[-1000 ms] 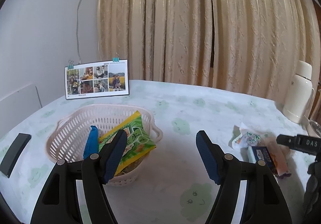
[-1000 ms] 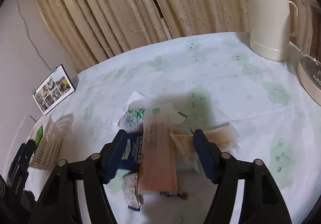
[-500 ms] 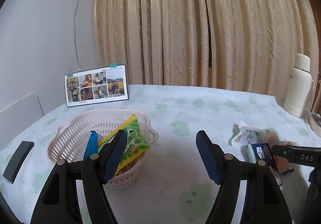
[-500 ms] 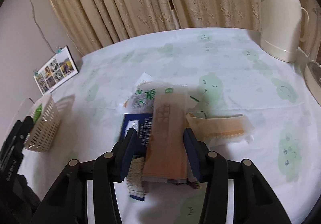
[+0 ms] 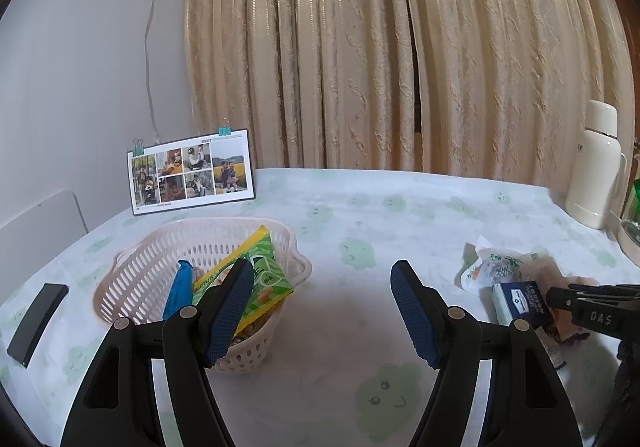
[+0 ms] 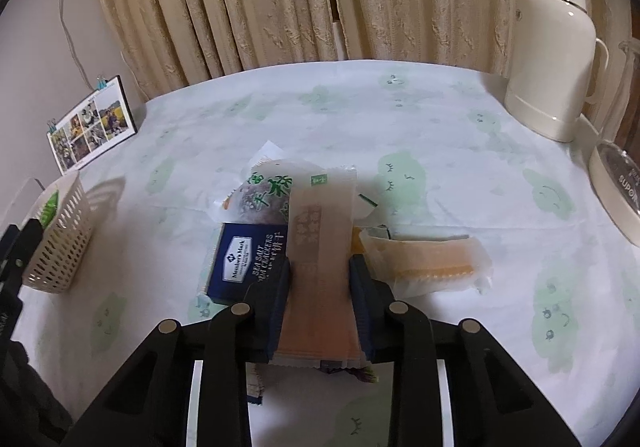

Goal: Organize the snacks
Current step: 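Grasp the small wrapped candy with the left gripper while the right gripper holds the wafer stick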

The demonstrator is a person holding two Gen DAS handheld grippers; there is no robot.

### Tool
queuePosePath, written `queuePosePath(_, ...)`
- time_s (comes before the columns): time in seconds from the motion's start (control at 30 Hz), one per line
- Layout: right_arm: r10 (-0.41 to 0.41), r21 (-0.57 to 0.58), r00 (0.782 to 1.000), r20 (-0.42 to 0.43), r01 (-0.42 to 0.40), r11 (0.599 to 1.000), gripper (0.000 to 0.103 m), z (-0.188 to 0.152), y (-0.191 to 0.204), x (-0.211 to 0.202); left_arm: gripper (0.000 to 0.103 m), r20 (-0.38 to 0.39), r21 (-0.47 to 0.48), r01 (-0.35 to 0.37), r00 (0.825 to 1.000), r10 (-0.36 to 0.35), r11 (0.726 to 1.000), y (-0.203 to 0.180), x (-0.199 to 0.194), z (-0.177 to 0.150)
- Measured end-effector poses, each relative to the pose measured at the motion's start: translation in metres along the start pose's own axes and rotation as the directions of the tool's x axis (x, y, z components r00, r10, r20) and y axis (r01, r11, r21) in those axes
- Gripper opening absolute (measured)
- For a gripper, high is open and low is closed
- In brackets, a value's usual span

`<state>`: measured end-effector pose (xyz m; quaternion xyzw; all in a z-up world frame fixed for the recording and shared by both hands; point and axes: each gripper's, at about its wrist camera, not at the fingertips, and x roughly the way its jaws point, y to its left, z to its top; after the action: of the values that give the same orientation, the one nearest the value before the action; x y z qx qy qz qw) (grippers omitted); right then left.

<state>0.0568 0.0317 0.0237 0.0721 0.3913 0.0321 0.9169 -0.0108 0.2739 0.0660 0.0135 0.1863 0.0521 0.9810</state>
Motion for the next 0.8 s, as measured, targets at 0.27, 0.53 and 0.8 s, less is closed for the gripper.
queuePosePath(0.27,0.088,-0.074,0.996,-0.019,-0.089,0.993,0.027,-0.009,0.025,-0.005,0.072,0.007,-0.004,-0.013,1.000,0.013,1.000,0.000,-0.001,-0.002)
queuePosePath(0.53,0.125,-0.068,0.992,-0.029,-0.126,0.990,0.018,-0.011,0.027,-0.009,0.072,0.024,0.007,-0.020,1.000,0.019,1.000,-0.001,-0.004,-0.002)
queuePosePath(0.8,0.143,0.003,0.989,-0.038,-0.143,0.990,0.039,-0.012,0.015,-0.005,0.072,0.029,0.019,-0.016,0.999,0.015,1.000,-0.005,-0.006,0.000)
